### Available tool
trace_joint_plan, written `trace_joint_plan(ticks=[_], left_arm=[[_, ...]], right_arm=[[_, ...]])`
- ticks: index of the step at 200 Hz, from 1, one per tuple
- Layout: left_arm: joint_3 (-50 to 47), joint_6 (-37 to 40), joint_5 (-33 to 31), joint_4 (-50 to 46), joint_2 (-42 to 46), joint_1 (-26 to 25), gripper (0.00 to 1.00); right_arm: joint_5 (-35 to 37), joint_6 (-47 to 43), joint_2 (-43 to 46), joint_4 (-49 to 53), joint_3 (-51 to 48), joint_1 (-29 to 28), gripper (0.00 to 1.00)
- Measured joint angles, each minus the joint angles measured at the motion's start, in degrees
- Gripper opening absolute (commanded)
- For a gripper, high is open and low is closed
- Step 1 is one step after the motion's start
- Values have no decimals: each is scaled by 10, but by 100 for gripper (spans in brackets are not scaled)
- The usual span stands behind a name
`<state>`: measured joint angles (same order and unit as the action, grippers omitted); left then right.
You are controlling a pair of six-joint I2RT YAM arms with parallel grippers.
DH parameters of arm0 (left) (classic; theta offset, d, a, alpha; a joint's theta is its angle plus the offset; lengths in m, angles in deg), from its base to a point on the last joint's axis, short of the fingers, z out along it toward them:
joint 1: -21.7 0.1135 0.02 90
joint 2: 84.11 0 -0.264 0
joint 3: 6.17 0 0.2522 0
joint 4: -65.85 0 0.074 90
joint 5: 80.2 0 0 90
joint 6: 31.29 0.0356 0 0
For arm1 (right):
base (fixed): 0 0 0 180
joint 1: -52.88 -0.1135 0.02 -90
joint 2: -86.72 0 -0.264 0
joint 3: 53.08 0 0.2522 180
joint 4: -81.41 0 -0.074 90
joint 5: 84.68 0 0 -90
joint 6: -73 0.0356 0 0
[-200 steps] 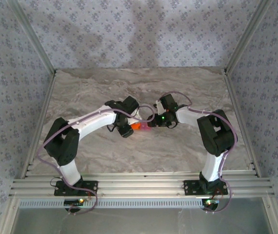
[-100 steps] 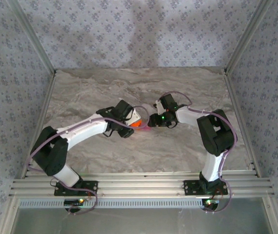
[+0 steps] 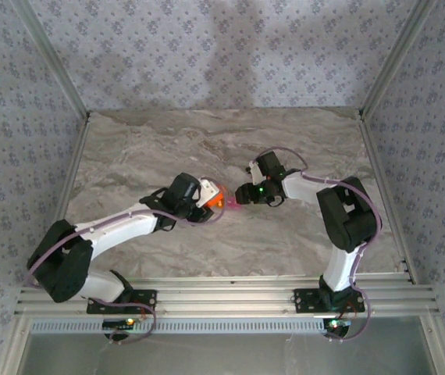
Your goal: Sort the pills into containers
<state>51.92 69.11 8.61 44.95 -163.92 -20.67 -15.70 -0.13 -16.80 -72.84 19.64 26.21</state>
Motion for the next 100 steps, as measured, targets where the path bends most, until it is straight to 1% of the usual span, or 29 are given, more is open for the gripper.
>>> trace_joint_plan(ticks=[57, 76, 100], left_arm=[[-42, -7, 15, 118, -3, 9, 0], [-41, -8, 21, 154, -11, 12, 0], [-40, -9, 34, 181, -21, 13, 0]], right_arm=[[26, 0, 44, -10, -25, 7, 59], [33, 1, 56, -13, -31, 22, 59], [41, 13, 79, -23, -47, 55, 60]])
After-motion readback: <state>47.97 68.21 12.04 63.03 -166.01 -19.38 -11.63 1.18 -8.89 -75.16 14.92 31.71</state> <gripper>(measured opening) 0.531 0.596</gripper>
